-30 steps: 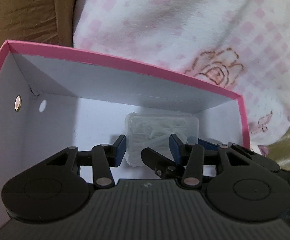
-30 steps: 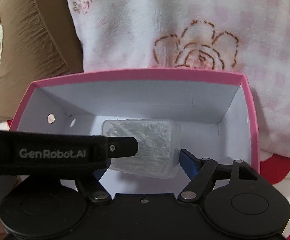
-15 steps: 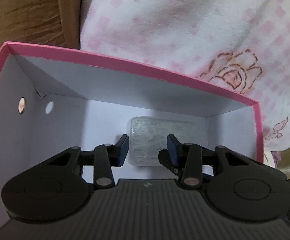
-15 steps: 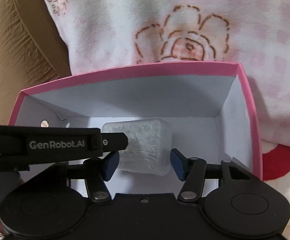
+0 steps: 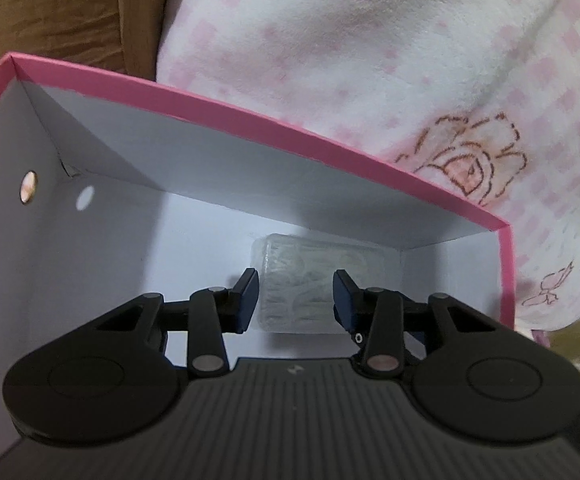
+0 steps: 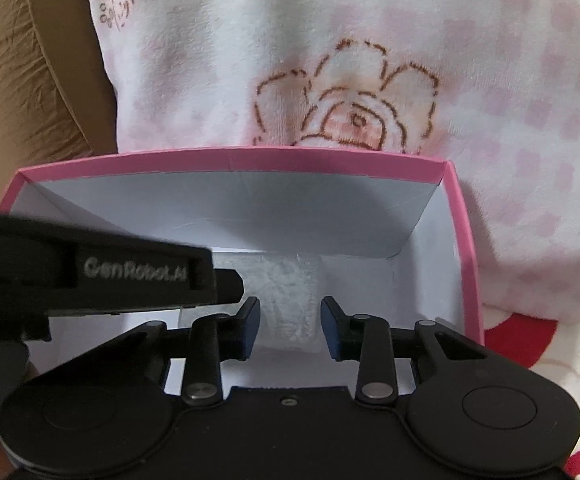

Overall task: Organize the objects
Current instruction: 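Lower the floss-pick box into the pink box and open the left tool, then raise the left tool out of the pink box toward the green yarn ball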

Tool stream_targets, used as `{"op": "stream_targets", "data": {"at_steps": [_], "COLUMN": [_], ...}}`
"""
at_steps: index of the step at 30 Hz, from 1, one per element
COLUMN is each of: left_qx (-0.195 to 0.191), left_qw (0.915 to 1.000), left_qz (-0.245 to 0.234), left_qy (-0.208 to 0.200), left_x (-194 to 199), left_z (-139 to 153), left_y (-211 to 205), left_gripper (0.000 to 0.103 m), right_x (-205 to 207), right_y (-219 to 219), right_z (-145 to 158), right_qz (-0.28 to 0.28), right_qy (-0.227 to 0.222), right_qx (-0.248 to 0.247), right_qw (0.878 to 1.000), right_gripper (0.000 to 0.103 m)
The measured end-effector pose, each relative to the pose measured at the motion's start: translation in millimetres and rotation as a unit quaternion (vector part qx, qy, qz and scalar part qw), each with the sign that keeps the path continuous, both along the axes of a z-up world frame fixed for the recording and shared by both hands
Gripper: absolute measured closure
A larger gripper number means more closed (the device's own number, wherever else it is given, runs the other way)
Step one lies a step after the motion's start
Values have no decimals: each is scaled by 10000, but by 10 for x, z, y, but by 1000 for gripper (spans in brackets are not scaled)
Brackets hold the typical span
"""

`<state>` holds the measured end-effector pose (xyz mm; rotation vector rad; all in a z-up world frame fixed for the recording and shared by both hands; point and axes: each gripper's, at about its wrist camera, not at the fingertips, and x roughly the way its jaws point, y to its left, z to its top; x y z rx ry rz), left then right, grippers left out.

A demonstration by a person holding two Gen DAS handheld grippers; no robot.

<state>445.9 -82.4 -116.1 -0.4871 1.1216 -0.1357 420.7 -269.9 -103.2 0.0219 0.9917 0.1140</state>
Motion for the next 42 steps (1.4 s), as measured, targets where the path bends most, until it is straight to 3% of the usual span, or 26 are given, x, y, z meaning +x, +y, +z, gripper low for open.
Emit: {"op": "stream_targets", "data": {"at_steps": [2,4,8,14,18,23,30,34,41,42], "left_qx": [388,624,422,867,879,967,989,1047,1193,1138], "left_qw": [9988,9975,9982,9930,9920,9892,9814,9774,9704,9691], "left_qz": [-285,-301,-378,-728,-814,-1000,-1471,-1601,-1956,-2033], "left_qy": [-46,-108,-186,-348,-402,-454,-733,-898,-767,-810], "left_x": [6,-36,-166,-459,-655,-849,-1245,-1474,-1818,-1860], "left_z": [44,112,279,545,815,1028,1327,1520,1656,1670], "left_y": [-71,-68,28,42,120,176,247,298,384,398], "left_gripper": [66,66,66,65,63,62,56,52,47,45], "right_x": [-14,-67,-222,-622,-868,-1048,-1354,-1543,-1876,-1914], "right_y": [24,35,-36,-73,-67,1,97,110,171,163], "right_z": [0,24,142,347,506,703,882,980,1187,1211], "right_qz": [23,165,71,135,233,365,379,395,498,570], "right_qy": [-33,-73,-46,-183,-337,-527,-83,-59,-161,-194], "right_qx": [-92,-124,173,365,413,334,304,391,243,377], "right_qw": [9999,9998,9998,9991,9983,9974,9988,9984,9983,9975], "right_gripper": [64,70,68,60,59,51,44,39,27,21]}}
